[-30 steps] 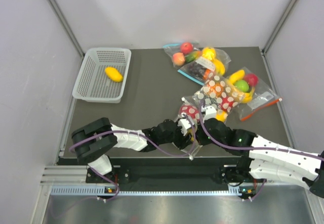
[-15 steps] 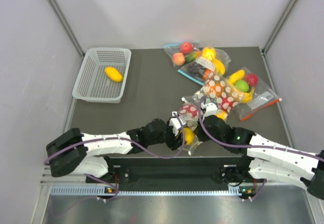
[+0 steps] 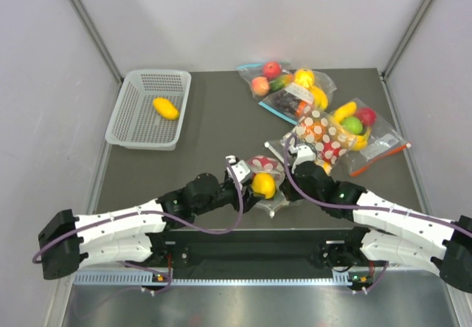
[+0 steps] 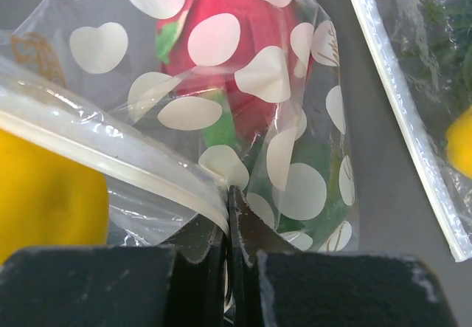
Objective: Open the zip-top bag and remove the fake food
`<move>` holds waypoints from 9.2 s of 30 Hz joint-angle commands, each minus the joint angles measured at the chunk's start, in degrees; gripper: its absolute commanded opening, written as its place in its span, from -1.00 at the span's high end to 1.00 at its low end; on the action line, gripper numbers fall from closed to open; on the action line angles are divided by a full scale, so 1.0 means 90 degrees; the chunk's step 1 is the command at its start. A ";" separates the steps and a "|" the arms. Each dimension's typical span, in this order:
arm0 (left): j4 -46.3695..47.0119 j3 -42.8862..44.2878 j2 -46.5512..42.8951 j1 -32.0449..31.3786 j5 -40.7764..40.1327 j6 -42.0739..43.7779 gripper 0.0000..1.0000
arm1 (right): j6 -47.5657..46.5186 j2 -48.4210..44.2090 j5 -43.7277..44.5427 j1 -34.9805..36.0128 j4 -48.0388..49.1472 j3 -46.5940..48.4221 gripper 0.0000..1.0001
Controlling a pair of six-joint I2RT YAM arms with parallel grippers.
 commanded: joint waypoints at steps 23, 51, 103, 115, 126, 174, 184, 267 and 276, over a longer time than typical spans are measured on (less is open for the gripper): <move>0.0285 0.2072 0.0459 0.5290 0.0963 -0.0859 0.84 | -0.0304 0.0209 -0.0189 -0.0190 0.0714 0.0199 1.00; 0.0403 0.1633 0.1506 0.7745 0.0250 -0.1095 -0.98 | -0.0441 0.0433 -0.0599 -0.0249 0.0997 0.0423 1.00; 0.0929 0.0792 0.2246 0.1133 -0.0805 -0.0567 -0.47 | -0.0724 0.1215 -0.1097 -0.0063 0.1202 0.1419 1.00; 0.1389 0.0939 0.2686 0.1133 -0.1039 -0.0665 -0.38 | -0.0754 0.1215 -0.1195 -0.0005 0.1270 0.1332 1.00; 0.1926 0.0900 0.2920 0.1133 -0.1420 -0.0333 0.26 | -0.0754 0.1146 -0.1244 0.0045 0.1329 0.1195 1.00; 0.2152 0.0714 0.3340 0.0840 -0.0004 -0.1485 0.07 | -0.0676 0.0795 -0.0677 0.0074 0.0879 0.1322 1.00; 0.1340 0.1290 0.3995 0.0752 -0.0745 -0.1719 0.03 | -0.0656 0.0756 -0.0853 0.0074 0.1075 0.1185 1.00; 0.0764 0.0578 0.0802 0.3427 0.2154 -0.2931 1.00 | -0.2658 0.1323 -0.1185 0.0376 0.4151 -0.0739 0.92; 0.0706 0.0607 0.0733 0.3925 0.2739 -0.2960 1.00 | -0.2454 0.1078 -0.0473 0.0318 0.3692 -0.0934 1.00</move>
